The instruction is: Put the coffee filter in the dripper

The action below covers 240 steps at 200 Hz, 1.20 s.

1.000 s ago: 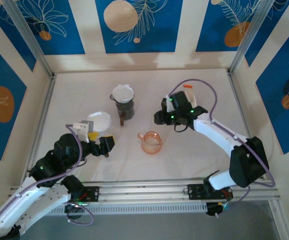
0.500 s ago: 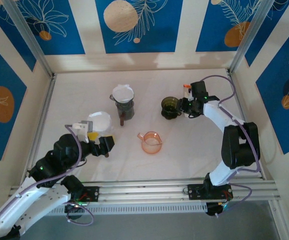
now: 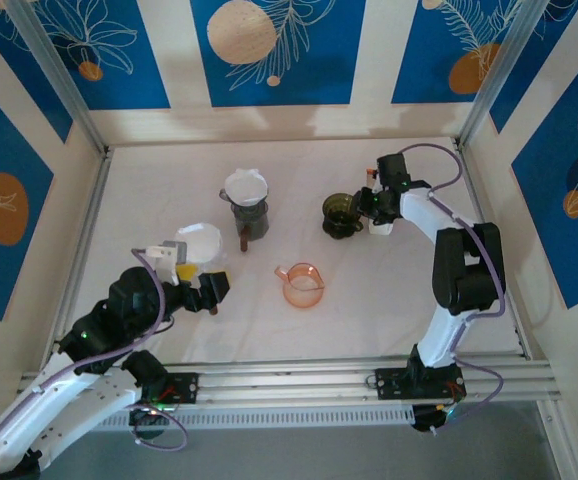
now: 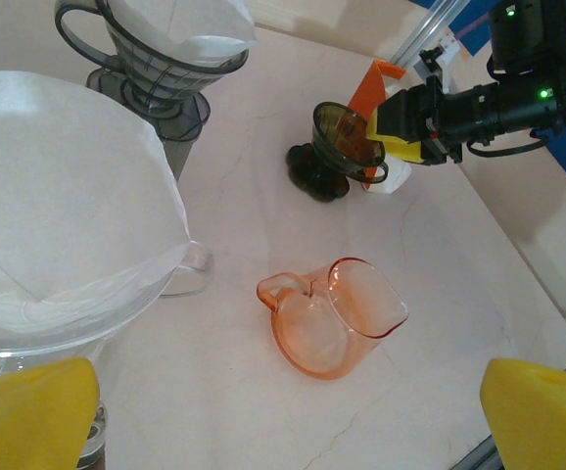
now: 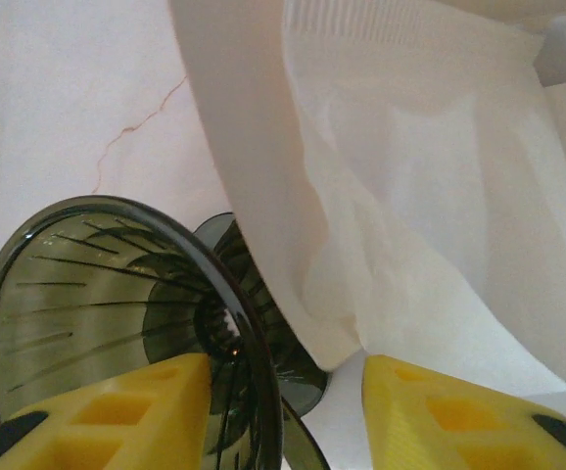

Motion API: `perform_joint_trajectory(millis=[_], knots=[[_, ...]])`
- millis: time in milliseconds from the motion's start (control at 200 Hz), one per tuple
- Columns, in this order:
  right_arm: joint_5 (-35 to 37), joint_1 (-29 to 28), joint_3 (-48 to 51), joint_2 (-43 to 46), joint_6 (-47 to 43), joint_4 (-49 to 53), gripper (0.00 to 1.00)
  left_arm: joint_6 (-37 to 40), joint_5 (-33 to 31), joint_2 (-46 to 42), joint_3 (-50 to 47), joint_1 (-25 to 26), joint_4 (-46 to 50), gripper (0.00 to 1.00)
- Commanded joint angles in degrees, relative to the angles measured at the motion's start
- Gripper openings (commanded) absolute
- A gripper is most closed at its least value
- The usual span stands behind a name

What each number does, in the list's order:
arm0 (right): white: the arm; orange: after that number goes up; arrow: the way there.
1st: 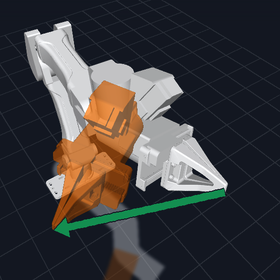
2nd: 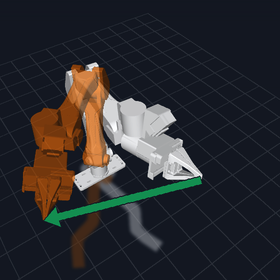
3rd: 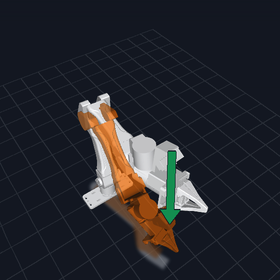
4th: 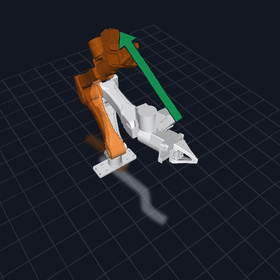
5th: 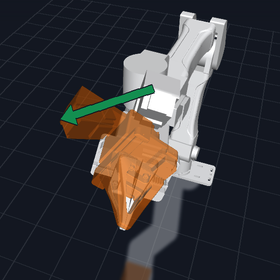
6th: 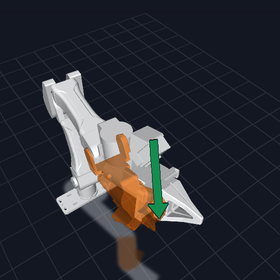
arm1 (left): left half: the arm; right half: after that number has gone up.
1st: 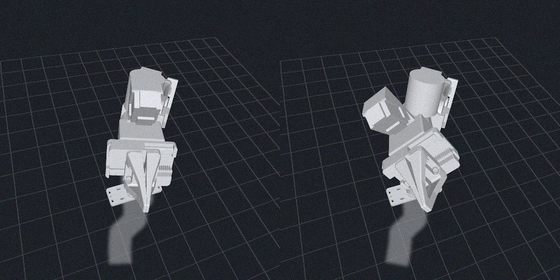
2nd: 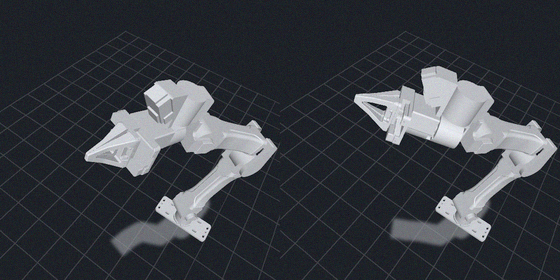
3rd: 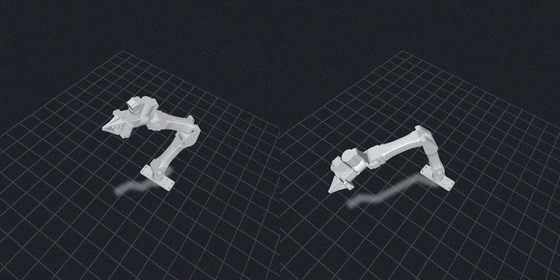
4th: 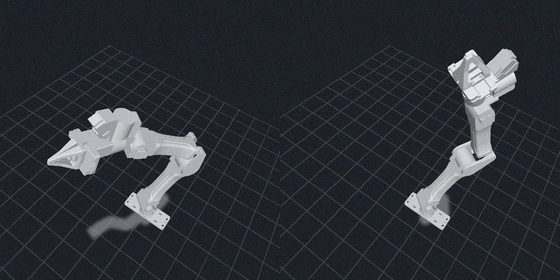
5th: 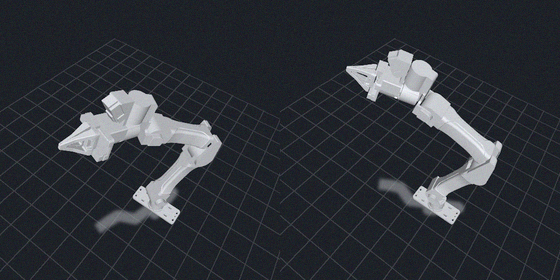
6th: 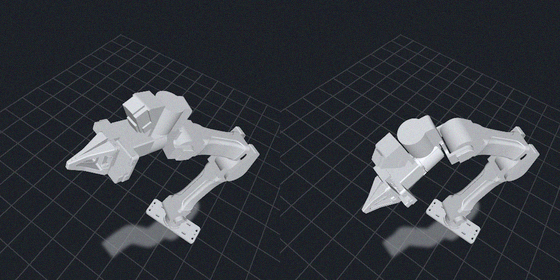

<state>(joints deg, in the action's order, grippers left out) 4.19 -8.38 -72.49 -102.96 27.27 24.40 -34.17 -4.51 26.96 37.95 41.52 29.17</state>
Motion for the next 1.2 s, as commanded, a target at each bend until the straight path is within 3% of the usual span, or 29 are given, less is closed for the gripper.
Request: perform_joint_trajectory(millis=[0, 385, 585, 780, 965, 1195], knots=[[-2.2, 0.1, -1.4, -1.3, 0.0, 0.8, 0.4, -0.5, 0.1, -0.4, -0.3, -0.5, -0.4, 1.0], [-4.6, -1.4, 1.9, 3.5, 0.3, -0.2, 0.0, 0.1, 0.3, -0.4, 0.0, -0.6, -0.9, 1.0], [-6.1, -5.2, 5.9, 14.5, 0.5, 2.5, 0.0, 0.5, 1.0, -0.4, 0.5, -0.5, -0.9, 1.0], [-10.2, -11.7, 6.8, 24.1, -0.2, 11.9, 0.0, 1.6, 1.3, -0.8, 0.7, -0.5, -0.2, 1.0], [-12.6, -19.1, 2.4, 24.9, -2.2, 24.3, 0.0, 2.3, 0.9, -1.7, 0.7, -0.5, 0.5, 1.0], [-11.4, -21.7, 0.7, 23.8, -3.4, 29.4, 0.0, 2.6, 0.6, -2.5, 0.3, -0.5, 0.8, 1.0]])
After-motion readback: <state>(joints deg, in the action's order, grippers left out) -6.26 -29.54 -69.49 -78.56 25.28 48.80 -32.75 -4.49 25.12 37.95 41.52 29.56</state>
